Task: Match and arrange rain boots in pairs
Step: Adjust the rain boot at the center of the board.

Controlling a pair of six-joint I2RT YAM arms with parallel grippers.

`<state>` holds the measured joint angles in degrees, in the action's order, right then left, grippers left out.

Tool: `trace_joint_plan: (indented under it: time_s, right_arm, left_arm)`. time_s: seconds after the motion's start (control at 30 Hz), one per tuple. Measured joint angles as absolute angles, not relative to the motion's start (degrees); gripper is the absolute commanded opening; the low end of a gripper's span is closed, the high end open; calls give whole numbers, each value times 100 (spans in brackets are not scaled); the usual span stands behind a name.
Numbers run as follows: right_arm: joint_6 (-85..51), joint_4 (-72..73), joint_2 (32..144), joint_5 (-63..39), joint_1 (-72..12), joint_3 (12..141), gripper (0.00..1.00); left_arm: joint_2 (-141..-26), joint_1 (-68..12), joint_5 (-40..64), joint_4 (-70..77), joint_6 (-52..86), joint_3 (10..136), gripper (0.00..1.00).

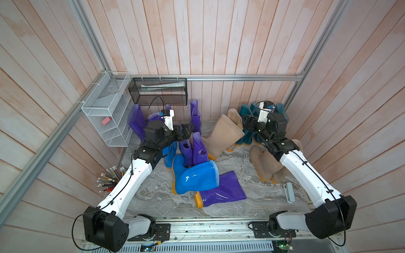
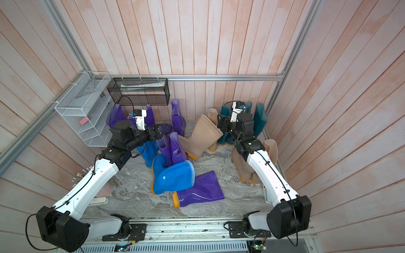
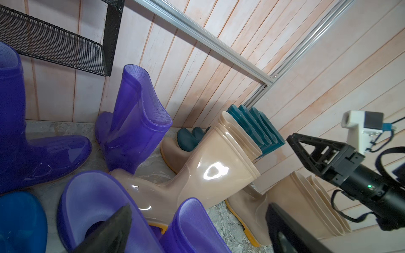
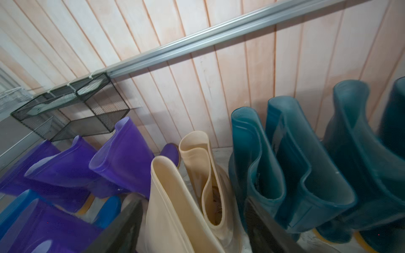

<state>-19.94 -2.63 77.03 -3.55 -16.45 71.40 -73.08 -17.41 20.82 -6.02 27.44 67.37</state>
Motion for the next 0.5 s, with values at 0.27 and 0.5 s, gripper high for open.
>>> trace_joint_plan:
  time_s: [0.27, 0.5]
  right_arm:
    - [-2112, -174, 7769, -1776, -969, 6329, 78]
    - [-2276, 329, 8058, -2777, -731, 5802, 78]
  left_arm:
    - [-7520, -1876, 3050, -342, 2853, 6783, 98]
    - [-8289, -2735, 3767, -617, 2580, 7231, 97]
